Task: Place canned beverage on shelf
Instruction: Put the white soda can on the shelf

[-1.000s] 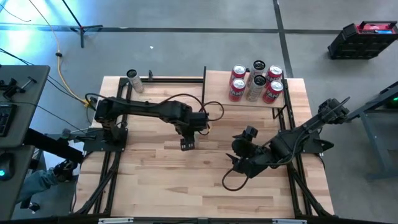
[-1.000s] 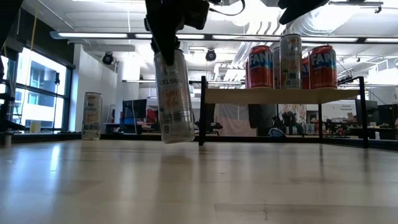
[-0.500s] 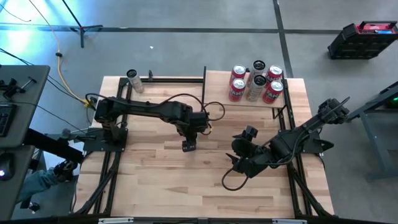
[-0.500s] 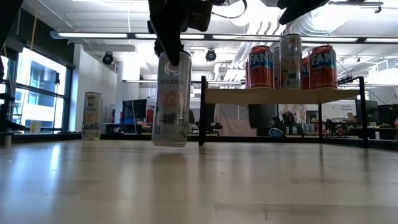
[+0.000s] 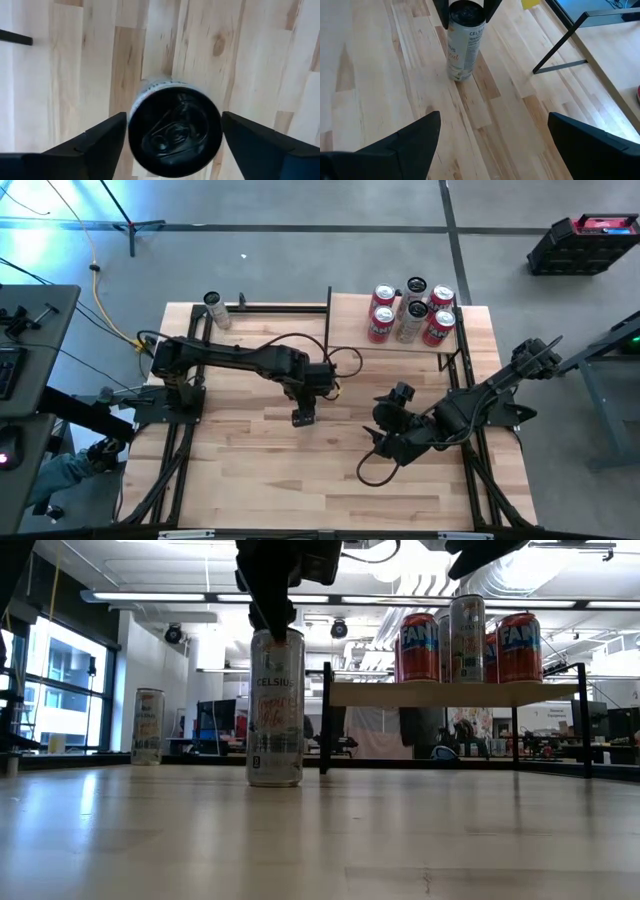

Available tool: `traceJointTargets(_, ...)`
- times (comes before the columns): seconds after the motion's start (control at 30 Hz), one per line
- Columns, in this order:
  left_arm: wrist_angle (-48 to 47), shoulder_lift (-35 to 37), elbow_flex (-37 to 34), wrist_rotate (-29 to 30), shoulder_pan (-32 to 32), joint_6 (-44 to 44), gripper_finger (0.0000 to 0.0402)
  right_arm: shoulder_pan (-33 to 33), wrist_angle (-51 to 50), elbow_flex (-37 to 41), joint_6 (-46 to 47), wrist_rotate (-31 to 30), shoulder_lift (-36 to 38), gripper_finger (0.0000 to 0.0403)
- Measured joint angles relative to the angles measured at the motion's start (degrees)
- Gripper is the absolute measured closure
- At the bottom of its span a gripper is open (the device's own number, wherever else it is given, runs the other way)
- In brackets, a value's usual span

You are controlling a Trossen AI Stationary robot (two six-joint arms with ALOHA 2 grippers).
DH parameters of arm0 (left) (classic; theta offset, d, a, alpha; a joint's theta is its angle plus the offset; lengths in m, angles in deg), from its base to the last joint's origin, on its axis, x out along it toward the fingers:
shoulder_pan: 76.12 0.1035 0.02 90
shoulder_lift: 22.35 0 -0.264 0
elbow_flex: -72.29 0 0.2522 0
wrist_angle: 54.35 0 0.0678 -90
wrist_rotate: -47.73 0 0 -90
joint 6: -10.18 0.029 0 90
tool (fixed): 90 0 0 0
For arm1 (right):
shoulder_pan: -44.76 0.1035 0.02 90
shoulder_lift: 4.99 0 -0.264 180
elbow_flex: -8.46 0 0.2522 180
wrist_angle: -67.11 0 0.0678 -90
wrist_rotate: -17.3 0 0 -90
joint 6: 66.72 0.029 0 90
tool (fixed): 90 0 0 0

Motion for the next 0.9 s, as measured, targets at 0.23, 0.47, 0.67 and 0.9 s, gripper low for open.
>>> traceJointTargets(0.23, -0.7, 0.0, 0.0, 1.2, 0.0, 1.8, 0.0046, -0.1, 0.2, 0.0, -0.3, -1.4, 0.0, 0.0026)
traceJointTargets(0.47, -2.0, 0.8, 0.8, 0.9, -0.2, 1.8, 0.0041, -1.8, 3.2, 0.0, -2.7, -1.5, 0.0, 0.0011)
traceJointTargets(0.67, -4.0, 4.0, 1.8, 0.7, -1.4, 2.3, 0.0041, -3.8, 9.1, 0.0, -9.2, -1.1, 0.0, 0.0009)
traceJointTargets(0.9, -4.8, 11.9, 1.8, 0.7, -3.7, 3.2, 0.0041, -6.2, 16.7, 0.0, -16.3, 0.2, -0.2, 0.0009)
